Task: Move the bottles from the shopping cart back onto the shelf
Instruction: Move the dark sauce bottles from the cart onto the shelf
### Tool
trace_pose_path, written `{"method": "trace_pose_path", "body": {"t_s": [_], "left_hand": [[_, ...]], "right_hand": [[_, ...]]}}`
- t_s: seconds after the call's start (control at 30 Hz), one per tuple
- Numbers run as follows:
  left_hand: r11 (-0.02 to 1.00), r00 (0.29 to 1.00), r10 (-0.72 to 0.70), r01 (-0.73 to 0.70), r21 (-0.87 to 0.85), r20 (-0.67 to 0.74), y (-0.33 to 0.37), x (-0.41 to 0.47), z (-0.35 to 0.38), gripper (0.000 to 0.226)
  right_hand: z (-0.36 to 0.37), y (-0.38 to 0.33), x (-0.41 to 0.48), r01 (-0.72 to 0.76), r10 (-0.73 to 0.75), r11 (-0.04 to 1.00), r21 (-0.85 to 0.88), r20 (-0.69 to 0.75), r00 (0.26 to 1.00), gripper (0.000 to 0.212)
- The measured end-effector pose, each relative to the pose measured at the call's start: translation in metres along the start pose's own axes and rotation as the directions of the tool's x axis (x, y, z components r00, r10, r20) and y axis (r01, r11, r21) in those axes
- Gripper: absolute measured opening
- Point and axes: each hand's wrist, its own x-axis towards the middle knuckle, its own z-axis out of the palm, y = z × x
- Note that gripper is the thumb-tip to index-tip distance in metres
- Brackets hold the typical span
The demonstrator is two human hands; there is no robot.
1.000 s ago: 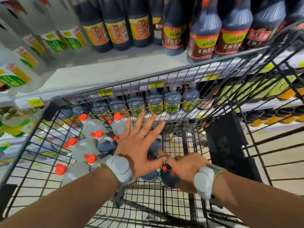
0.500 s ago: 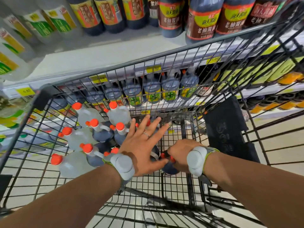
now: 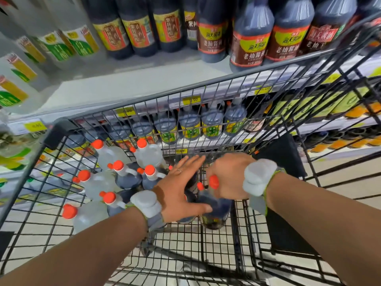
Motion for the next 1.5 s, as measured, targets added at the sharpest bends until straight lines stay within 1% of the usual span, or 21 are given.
{"method": "trace_pose_path", "body": {"t_s": [0.07,0.13,0.2,0.23,0.3,0.37,0.43,0.5,0.57,0.6,0.67,0.7,0.77,0.9,0.97,1.03,1.13,1.17,1.3,1.4,1.5], "left_hand": [[0.994,0.998,-0.047,0.042,-0.102,-0.045,0.003,0.004,-0.005,0.121],[0.985,0.994,-0.094,0.085,-0.153,-0.053,0.007,0.008,-0.011,0.118],[0.958,0.99,-0.142,0.13,-0.257,-0.027,0.012,0.014,-0.017,0.1],[0.94,0.986,-0.164,0.149,-0.306,-0.024,0.013,0.016,-0.02,0.091],[0.906,0.978,-0.205,0.172,-0.387,-0.043,0.014,0.023,-0.029,0.081],[0.882,0.974,-0.219,0.171,-0.438,-0.061,0.019,0.028,-0.042,0.079],[0.881,0.975,-0.203,0.14,-0.451,-0.094,0.026,0.031,-0.056,0.081],[0.874,0.969,-0.213,0.131,-0.467,-0.127,0.032,0.033,-0.064,0.081],[0.872,0.964,-0.215,0.118,-0.475,-0.156,0.039,0.035,-0.078,0.075],[0.87,0.965,-0.212,0.114,-0.479,-0.156,0.041,0.038,-0.085,0.076],[0.867,0.967,-0.204,0.105,-0.487,-0.154,0.045,0.045,-0.095,0.084],[0.863,0.965,-0.2,0.091,-0.497,-0.171,0.047,0.048,-0.102,0.084],[0.854,0.96,-0.205,0.08,-0.514,-0.192,0.053,0.054,-0.113,0.077],[0.822,0.95,-0.206,0.037,-0.568,-0.236,0.068,0.072,-0.134,0.051],[0.792,0.944,-0.21,0.011,-0.61,-0.255,0.073,0.083,-0.148,0.045],[0.778,0.938,-0.209,-0.013,-0.628,-0.278,0.077,0.092,-0.162,0.049],[0.776,0.929,-0.216,-0.023,-0.63,-0.3,0.079,0.112,-0.182,0.066],[0.782,0.928,-0.215,-0.022,-0.622,-0.304,0.081,0.115,-0.186,0.068],[0.822,0.934,-0.192,-0.015,-0.569,-0.302,0.081,0.133,-0.196,0.061],[0.801,0.939,-0.204,-0.003,-0.599,-0.277,0.078,0.144,-0.199,0.063],[0.766,0.935,-0.23,0.004,-0.642,-0.269,0.082,0.15,-0.205,0.058]], "right_hand": [[-0.018,0.006,-0.002,-0.035,0.039,0.997,0.07,-0.057,0.998,0.02],[-0.037,0.013,-0.004,-0.071,0.089,0.986,0.15,-0.117,0.989,0.022],[-0.053,0.018,-0.009,-0.086,0.136,0.966,0.242,-0.198,0.971,0.02],[-0.059,0.018,-0.009,-0.071,0.147,0.955,0.289,-0.248,0.957,0.019],[-0.072,0.017,-0.012,-0.008,0.137,0.94,0.342,-0.354,0.925,0.02],[-0.084,0.012,-0.016,0.056,0.122,0.927,0.37,-0.441,0.889,0.021],[-0.094,0.01,-0.017,0.113,0.124,0.895,0.433,-0.482,0.868,0.022],[-0.098,0.012,-0.011,0.181,0.131,0.818,0.546,-0.483,0.866,0.032],[-0.105,0.016,-0.006,0.218,0.165,0.755,0.619,-0.501,0.849,0.053],[-0.108,0.016,-0.006,0.228,0.169,0.759,0.61,-0.523,0.836,0.066],[-0.112,0.015,-0.008,0.187,0.138,0.837,0.515,-0.529,0.837,0.085],[-0.114,0.015,-0.01,0.167,0.122,0.866,0.471,-0.523,0.843,0.091],[-0.11,0.018,-0.013,0.16,0.12,0.876,0.455,-0.528,0.841,0.097],[-0.107,0.033,-0.009,0.142,0.193,0.865,0.481,-0.581,0.79,0.092],[-0.108,0.041,-0.005,0.123,0.216,0.864,0.488,-0.582,0.784,0.089],[-0.109,0.047,0.001,0.104,0.216,0.88,0.463,-0.587,0.78,0.089],[-0.111,0.057,0.011,0.089,0.2,0.902,0.423,-0.589,0.783,0.084],[-0.11,0.057,0.013,0.093,0.185,0.91,0.403,-0.598,0.78,0.082],[-0.116,0.064,0.022,0.099,0.188,0.922,0.375,-0.654,0.732,0.08],[-0.12,0.069,0.032,0.104,0.189,0.92,0.379,-0.659,0.728,0.083],[-0.127,0.072,0.044,0.082,0.226,0.907,0.413,-0.643,0.731,0.091]]}}
